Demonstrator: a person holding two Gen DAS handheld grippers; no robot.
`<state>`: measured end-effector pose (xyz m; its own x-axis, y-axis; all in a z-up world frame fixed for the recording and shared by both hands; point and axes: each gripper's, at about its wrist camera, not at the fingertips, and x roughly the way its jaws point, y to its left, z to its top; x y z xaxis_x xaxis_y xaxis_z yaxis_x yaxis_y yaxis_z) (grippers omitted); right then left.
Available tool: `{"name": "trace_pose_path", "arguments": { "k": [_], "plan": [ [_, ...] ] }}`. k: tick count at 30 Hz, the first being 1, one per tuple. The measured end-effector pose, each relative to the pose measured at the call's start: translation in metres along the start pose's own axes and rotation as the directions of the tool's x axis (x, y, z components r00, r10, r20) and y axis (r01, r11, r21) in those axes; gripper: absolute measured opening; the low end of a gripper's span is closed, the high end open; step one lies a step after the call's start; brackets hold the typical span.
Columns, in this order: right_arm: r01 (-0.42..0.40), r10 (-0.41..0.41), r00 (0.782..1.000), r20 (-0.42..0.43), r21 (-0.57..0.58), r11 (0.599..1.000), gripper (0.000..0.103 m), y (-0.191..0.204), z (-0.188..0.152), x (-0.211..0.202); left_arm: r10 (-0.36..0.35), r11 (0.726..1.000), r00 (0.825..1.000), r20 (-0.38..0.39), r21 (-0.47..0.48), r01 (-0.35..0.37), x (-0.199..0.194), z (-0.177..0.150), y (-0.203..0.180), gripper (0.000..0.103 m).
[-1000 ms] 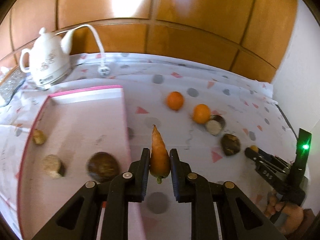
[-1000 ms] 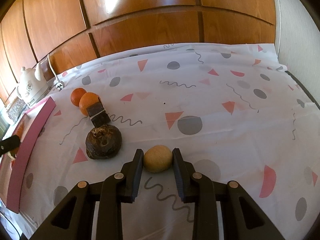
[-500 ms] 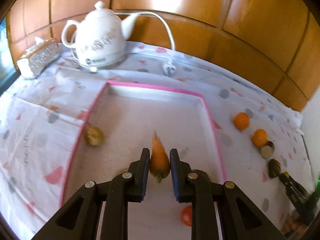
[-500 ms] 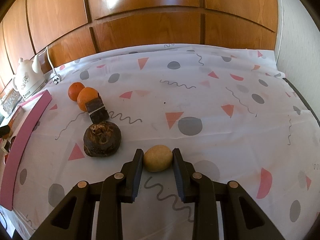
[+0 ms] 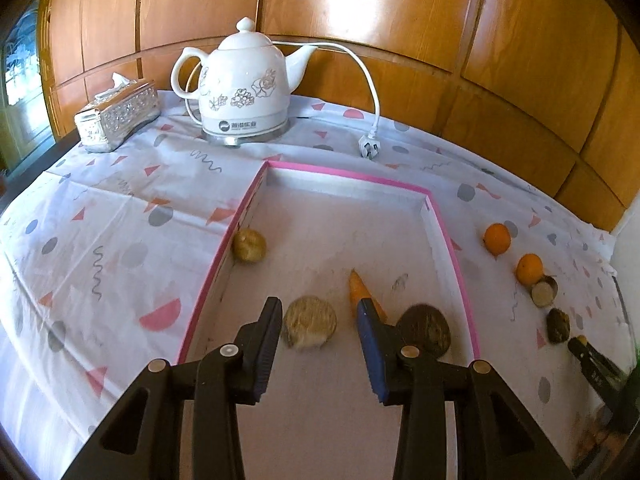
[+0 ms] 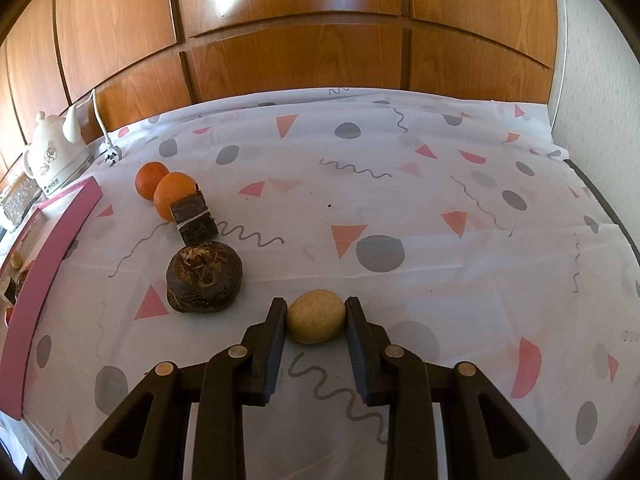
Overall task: Organize fruits
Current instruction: 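Carry the carrot into the pink tray and open the left tool, then lower the yellow potato into the pink tray and open the right tool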
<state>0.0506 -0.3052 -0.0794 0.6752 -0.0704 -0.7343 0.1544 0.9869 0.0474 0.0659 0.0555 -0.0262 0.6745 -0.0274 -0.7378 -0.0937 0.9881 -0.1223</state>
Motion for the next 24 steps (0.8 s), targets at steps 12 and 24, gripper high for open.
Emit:
{"name": "trace_pose_path", "arguments": {
  "k": [12,24],
  "plan": [
    [-0.025,0.025,1.0,0.003,-0.009,1.0,0.029,0.01,0.006,-0.015,0.007,1.0,1.0,0.003,0.006,-0.007,-0.014,-0.011,0.008,0.039],
    [-0.31,0.316,0.949,0.003,-0.177,0.934,0.029,0.103,0.026,-0.053,0.01,1.0,1.0,0.006,-0.017,-0.01,-0.02,-0.016,0.023,0.039]
  ]
}}
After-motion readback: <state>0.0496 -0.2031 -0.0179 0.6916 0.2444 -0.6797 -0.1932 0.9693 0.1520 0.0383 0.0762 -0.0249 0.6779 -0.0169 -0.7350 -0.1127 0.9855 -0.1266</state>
